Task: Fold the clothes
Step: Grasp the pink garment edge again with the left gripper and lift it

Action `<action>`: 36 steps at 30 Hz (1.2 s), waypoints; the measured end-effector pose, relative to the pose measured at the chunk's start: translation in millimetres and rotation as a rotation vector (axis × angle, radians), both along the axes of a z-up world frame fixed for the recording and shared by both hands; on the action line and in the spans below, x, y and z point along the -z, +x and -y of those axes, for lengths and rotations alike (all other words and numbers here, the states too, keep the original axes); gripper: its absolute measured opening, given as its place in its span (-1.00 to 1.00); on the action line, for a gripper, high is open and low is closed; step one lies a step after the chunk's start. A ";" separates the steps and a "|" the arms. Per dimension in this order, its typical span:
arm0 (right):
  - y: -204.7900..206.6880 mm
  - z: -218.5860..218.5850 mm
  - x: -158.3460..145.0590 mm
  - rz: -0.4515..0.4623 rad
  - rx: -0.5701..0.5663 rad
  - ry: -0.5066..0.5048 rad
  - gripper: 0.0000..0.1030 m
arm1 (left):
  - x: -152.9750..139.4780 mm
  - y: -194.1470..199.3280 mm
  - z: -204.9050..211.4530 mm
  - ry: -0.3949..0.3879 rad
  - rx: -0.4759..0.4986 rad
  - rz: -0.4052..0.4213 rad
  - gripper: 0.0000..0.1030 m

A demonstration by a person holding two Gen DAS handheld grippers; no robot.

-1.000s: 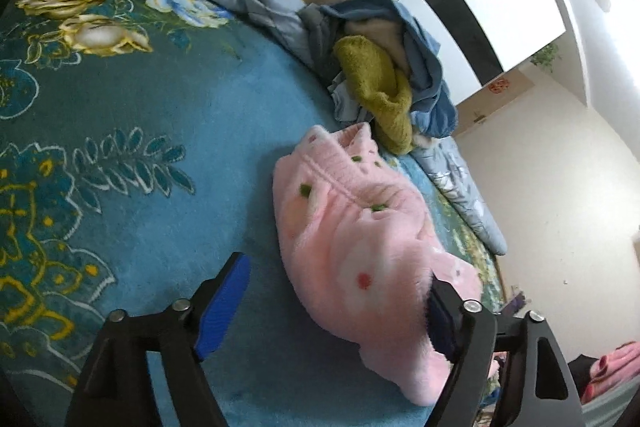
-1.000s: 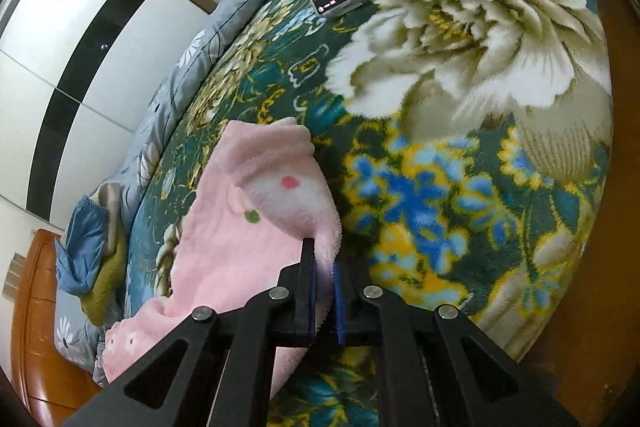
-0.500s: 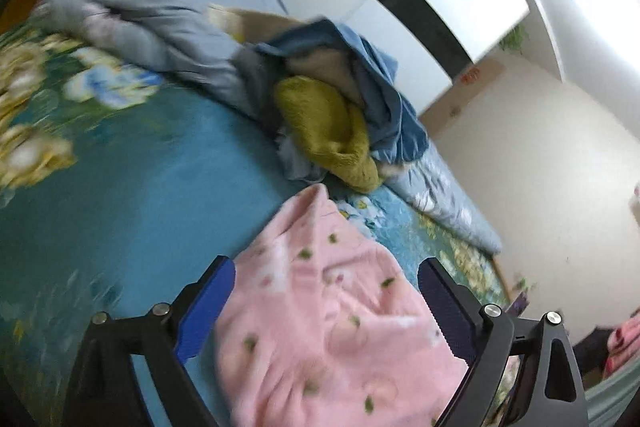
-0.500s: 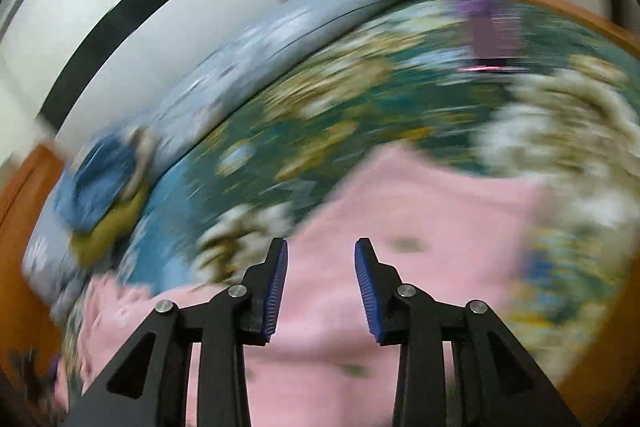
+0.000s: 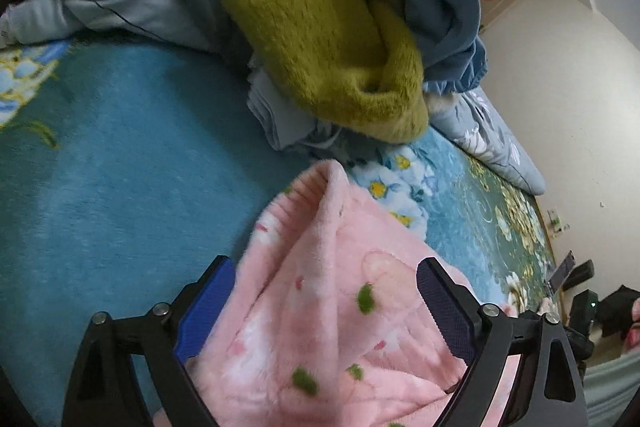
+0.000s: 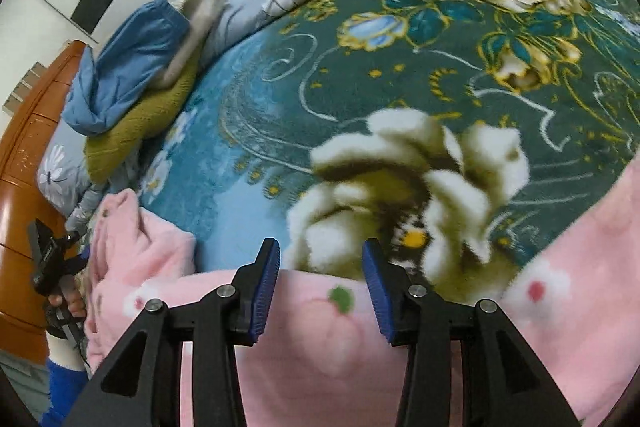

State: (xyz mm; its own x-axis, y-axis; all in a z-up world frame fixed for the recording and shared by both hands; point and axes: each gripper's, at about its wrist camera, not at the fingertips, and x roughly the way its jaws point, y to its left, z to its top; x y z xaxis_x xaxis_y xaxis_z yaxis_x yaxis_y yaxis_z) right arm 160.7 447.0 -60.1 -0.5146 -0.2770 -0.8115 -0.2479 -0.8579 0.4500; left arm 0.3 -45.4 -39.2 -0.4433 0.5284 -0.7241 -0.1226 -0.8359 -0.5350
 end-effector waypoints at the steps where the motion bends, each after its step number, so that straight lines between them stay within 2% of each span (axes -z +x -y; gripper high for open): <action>1: 1.8 -1.7 0.4 0.000 0.003 -0.002 -0.14 | 2.2 -0.7 -1.4 0.002 0.002 0.003 0.80; 3: 4.8 -3.8 0.9 0.000 0.007 -0.007 -0.14 | 4.8 -1.7 -2.4 0.001 0.003 0.010 0.68; 5: 8.0 -6.1 1.0 0.001 0.013 -0.002 -0.14 | 6.3 -2.2 -3.1 -0.006 -0.003 0.021 0.45; 6: 9.3 -7.2 1.3 0.001 0.017 -0.002 -0.14 | 6.9 -1.4 -3.4 -0.015 -0.009 0.026 0.23; 7: 10.8 -8.2 1.8 0.000 0.021 -0.006 -0.14 | 7.0 -1.4 -3.8 -0.020 -0.012 0.030 0.11; 12: 18.9 -9.1 1.2 -0.004 0.035 -0.018 -0.14 | 2.2 8.9 -9.2 -0.044 -0.001 0.007 -0.72; 13: 20.2 -8.7 0.9 -0.005 0.035 -0.018 -0.14 | 0.1 11.8 -10.8 -0.054 0.000 -0.003 -0.82; 14: 21.4 -8.3 0.6 -0.005 0.034 -0.018 -0.14 | -2.1 14.8 -12.3 -0.064 0.000 -0.014 -0.83; 16: 25.4 -8.4 0.2 -0.008 0.034 -0.020 -0.14 | -16.8 22.6 -9.9 -0.024 -0.004 -0.055 -0.86; 19: 32.4 -10.6 -1.4 -0.013 0.041 -0.026 -0.14 | -50.5 36.7 1.9 0.090 -0.022 -0.153 -0.88; 22: 41.2 -11.6 -4.6 -0.022 0.047 -0.030 -0.14 | -93.6 64.0 31.5 0.223 -0.065 -0.291 -0.88; 25: 51.1 -10.6 -5.9 -0.023 0.038 -0.028 -0.14 | -111.7 94.4 61.8 0.279 -0.109 -0.375 -0.88; 28: 61.7 -7.7 -5.1 -0.018 0.015 -0.023 -0.14 | -101.8 120.9 87.1 0.218 -0.161 -0.375 -0.88; 30: 68.8 -3.6 -5.0 -0.014 -0.018 -0.017 -0.14 | -82.5 132.0 107.5 0.205 -0.215 -0.329 -0.88; 34: 80.7 7.3 -5.0 0.011 -0.107 0.022 -0.14 | -36.8 156.4 146.9 0.241 -0.349 -0.246 -0.88; 36: 84.8 13.7 -7.5 0.019 -0.152 0.050 -0.14 | -20.8 162.0 154.8 0.265 -0.377 -0.214 -0.89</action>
State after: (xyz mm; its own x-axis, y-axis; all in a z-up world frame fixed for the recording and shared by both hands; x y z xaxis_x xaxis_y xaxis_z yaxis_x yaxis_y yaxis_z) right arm 245.5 433.3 -52.6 -0.4539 -0.3094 -0.8356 -0.1221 -0.9074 0.4022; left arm 162.3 -200.2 -18.4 -0.7621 0.4569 -0.4588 0.0312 -0.6818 -0.7309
